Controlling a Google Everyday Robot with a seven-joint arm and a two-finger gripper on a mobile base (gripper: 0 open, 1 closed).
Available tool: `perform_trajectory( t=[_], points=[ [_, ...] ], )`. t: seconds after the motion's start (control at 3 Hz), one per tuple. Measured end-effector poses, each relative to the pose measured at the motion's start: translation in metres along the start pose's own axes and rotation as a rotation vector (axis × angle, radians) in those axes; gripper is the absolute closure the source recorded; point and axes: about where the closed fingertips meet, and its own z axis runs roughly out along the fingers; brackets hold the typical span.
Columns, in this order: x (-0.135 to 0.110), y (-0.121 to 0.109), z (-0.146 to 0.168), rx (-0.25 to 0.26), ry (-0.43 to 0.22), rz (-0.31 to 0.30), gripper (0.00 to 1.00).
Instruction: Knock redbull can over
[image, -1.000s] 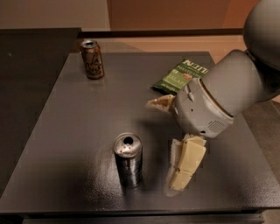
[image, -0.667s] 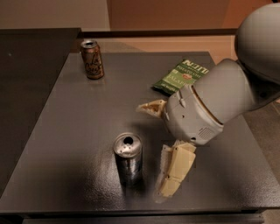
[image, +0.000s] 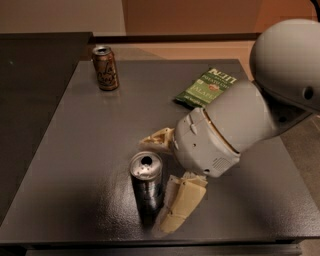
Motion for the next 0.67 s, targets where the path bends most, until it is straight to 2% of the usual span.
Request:
perform_trajectory(
  t=[0.33, 0.67],
  points=[
    [-0.0078, 0.0, 0.0021, -0.005, -0.043, -0.002, 0.41],
    [-0.0154, -0.0052, -0.0014, 0.017, -0.051, 0.016, 0.65]
  ],
)
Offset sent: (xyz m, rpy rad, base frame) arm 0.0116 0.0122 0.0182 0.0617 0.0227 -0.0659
